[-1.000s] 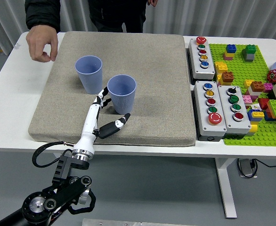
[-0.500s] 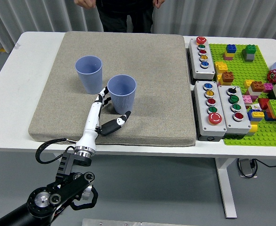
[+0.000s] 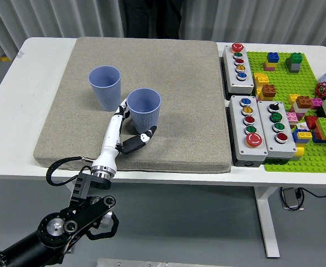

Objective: Pick cup pour cup place

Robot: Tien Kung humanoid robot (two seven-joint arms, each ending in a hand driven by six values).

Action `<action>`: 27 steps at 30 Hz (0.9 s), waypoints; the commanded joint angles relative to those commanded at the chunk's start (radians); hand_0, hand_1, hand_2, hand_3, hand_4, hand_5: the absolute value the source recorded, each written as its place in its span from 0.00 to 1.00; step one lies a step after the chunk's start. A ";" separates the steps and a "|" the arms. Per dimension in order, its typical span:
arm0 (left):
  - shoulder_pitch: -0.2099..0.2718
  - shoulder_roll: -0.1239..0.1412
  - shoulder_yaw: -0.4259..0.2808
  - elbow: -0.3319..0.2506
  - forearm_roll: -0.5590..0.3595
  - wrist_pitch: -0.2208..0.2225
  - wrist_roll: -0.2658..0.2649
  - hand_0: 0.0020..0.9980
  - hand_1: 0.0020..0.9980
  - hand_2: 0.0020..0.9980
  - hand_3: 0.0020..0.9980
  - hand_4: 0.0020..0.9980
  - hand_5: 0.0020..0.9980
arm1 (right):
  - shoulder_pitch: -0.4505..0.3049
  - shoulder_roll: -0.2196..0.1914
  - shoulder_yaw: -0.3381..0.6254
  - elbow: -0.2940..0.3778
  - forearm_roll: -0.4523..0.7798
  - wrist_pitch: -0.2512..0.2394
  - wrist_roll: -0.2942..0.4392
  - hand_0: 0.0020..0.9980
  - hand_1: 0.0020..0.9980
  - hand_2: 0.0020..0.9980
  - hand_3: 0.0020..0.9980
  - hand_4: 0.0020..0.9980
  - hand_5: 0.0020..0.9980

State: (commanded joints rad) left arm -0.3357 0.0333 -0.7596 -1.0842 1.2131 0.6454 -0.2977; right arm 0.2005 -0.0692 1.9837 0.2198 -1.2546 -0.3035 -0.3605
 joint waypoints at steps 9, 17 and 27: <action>-0.022 -0.009 0.002 0.040 -0.010 0.000 -0.001 0.84 0.87 1.00 1.00 0.84 0.20 | 0.003 -0.001 -0.001 0.000 0.001 0.000 0.000 0.67 0.62 0.57 0.58 0.00 0.23; -0.037 -0.018 0.006 0.062 -0.010 -0.005 0.004 0.84 0.86 1.00 1.00 0.84 0.21 | 0.004 -0.001 0.002 0.000 -0.003 0.002 -0.003 0.68 0.62 0.57 0.58 0.00 0.23; -0.054 -0.027 0.017 0.085 -0.009 -0.008 0.008 0.84 0.86 1.00 1.00 0.85 0.22 | 0.002 -0.002 0.005 0.000 -0.009 0.004 -0.004 0.68 0.62 0.57 0.58 0.00 0.23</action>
State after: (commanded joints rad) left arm -0.3901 0.0065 -0.7426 -0.9991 1.2042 0.6377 -0.2895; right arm 0.2030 -0.0710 1.9886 0.2196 -1.2641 -0.2990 -0.3649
